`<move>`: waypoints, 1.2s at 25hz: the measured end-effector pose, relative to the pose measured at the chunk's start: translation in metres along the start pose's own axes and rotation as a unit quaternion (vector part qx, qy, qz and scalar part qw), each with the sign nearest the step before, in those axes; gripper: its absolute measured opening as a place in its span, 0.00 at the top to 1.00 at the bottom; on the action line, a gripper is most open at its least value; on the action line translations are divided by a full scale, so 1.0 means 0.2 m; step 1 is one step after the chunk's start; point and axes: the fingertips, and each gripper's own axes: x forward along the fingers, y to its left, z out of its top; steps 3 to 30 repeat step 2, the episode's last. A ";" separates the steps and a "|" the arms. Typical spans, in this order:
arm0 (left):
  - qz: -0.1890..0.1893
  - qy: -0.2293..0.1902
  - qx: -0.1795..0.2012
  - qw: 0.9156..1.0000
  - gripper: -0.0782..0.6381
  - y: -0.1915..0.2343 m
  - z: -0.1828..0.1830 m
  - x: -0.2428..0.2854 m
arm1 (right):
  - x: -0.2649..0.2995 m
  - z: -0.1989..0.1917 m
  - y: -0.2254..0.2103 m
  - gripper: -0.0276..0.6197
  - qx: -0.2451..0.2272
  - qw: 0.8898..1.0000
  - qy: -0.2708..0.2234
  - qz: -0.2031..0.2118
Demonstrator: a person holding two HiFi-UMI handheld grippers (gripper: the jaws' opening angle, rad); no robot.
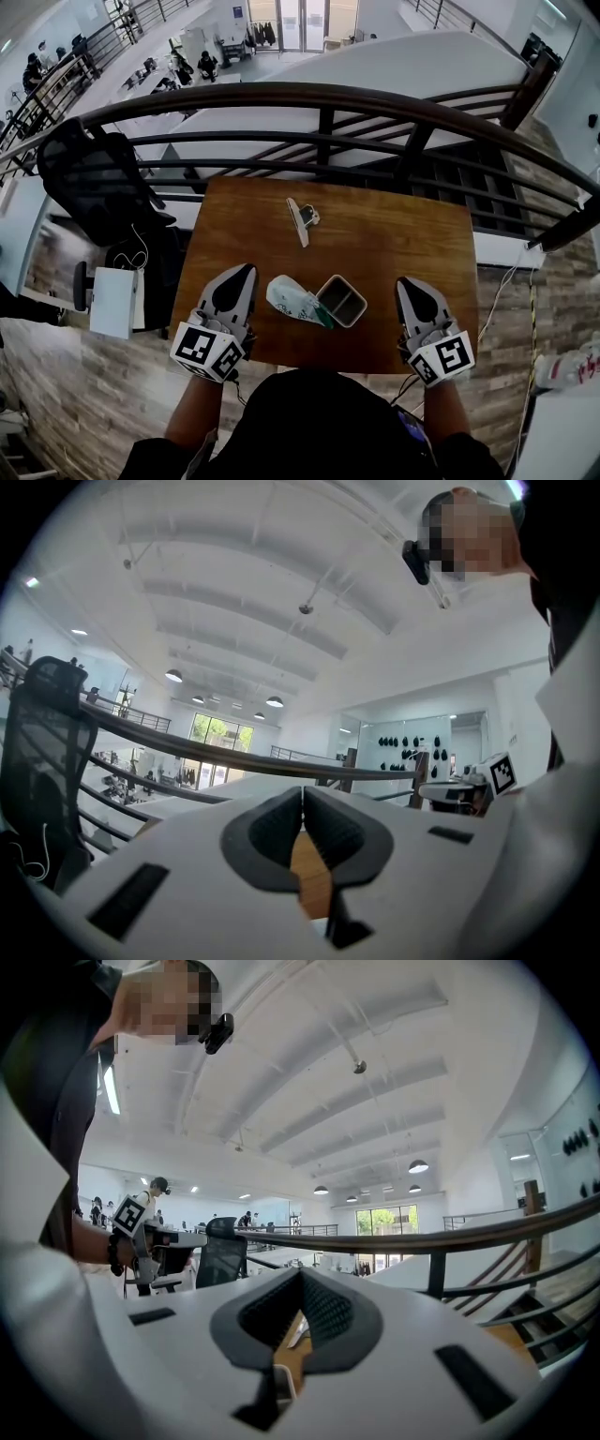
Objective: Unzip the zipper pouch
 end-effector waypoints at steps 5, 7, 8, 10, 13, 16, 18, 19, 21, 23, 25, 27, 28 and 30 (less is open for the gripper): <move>0.001 0.004 -0.005 1.000 0.87 0.01 -0.03 0.00 | 0.01 -0.01 0.01 0.97 0.000 1.000 0.001 0.003; 0.001 0.004 -0.005 1.000 0.87 0.01 -0.03 0.00 | 0.01 -0.01 0.01 0.97 0.000 1.000 0.001 0.003; 0.001 0.004 -0.005 1.000 0.87 0.01 -0.03 0.00 | 0.01 -0.01 0.01 0.97 0.000 1.000 0.001 0.003; 0.001 0.004 -0.005 1.000 0.87 0.01 -0.03 0.00 | 0.01 -0.01 0.01 0.97 0.000 1.000 0.001 0.003; 0.001 0.004 -0.005 1.000 0.87 0.01 -0.03 0.00 | 0.01 -0.01 0.01 0.97 0.000 1.000 0.001 0.003; 0.001 0.004 -0.005 1.000 0.87 0.01 -0.03 0.00 | 0.01 -0.01 0.01 0.97 0.000 1.000 0.001 0.003; 0.001 0.004 -0.005 1.000 0.87 0.01 -0.03 0.00 | 0.01 -0.01 0.01 0.97 0.000 1.000 0.001 0.003; 0.001 0.004 -0.005 1.000 0.87 0.01 -0.03 0.00 | 0.01 -0.01 0.01 0.97 0.000 1.000 0.001 0.003; 0.001 0.004 -0.005 1.000 0.87 0.01 -0.03 0.00 | 0.01 -0.01 0.01 0.97 0.000 1.000 0.001 0.003; 0.001 0.004 -0.005 1.000 0.87 0.01 -0.03 0.00 | 0.01 -0.01 0.01 0.97 0.000 1.000 0.001 0.003; 0.001 0.004 -0.005 1.000 0.87 0.01 -0.03 0.00 | 0.01 -0.01 0.01 0.97 0.000 1.000 0.001 0.003; 0.001 0.004 -0.005 1.000 0.87 0.01 -0.03 0.00 | 0.01 -0.01 0.01 0.97 0.000 1.000 0.001 0.003; 0.001 0.004 -0.005 1.000 0.87 0.01 -0.03 0.00 | 0.01 -0.01 0.01 0.97 0.000 1.000 0.001 0.003; 0.001 0.004 -0.005 1.000 0.87 0.01 -0.03 0.00 | 0.01 -0.01 0.01 0.97 0.000 1.000 0.001 0.003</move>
